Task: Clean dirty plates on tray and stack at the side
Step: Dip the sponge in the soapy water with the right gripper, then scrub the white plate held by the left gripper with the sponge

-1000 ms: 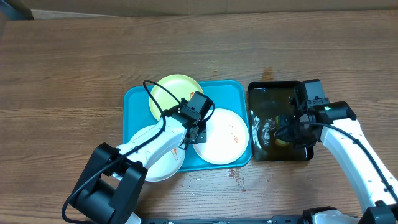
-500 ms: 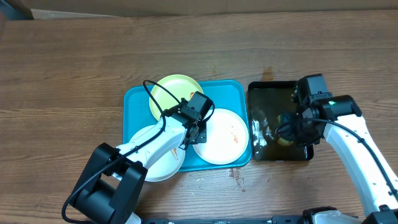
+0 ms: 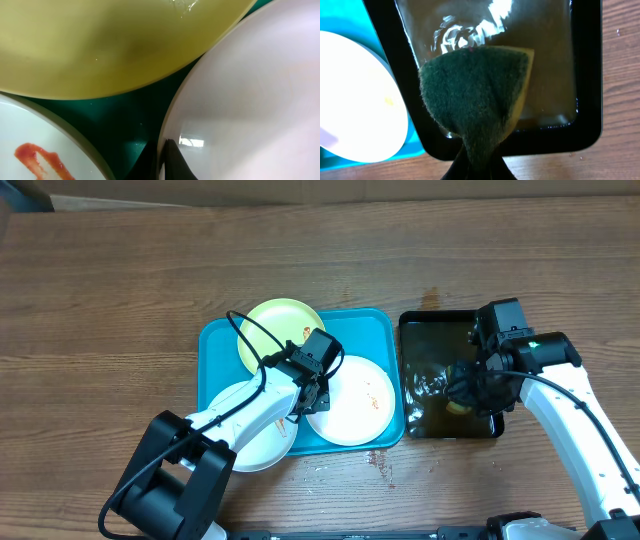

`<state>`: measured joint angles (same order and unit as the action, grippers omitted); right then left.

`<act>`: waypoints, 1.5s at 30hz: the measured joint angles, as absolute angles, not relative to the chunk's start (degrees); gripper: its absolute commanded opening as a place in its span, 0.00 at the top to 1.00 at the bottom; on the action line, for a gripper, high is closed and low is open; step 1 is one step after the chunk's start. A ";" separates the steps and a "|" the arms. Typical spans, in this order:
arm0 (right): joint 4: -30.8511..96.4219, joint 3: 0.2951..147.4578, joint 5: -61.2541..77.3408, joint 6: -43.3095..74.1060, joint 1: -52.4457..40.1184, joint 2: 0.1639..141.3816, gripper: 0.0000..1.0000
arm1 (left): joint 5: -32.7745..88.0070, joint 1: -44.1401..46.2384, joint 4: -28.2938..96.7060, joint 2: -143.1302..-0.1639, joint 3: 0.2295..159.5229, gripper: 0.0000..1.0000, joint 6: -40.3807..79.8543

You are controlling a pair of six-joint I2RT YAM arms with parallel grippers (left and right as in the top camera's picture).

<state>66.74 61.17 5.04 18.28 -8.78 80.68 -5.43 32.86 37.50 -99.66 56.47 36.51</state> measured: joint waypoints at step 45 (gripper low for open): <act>40.82 58.59 -3.38 19.92 -37.23 93.86 0.94 | 2.87 26.87 38.26 -99.66 56.47 0.96 34.35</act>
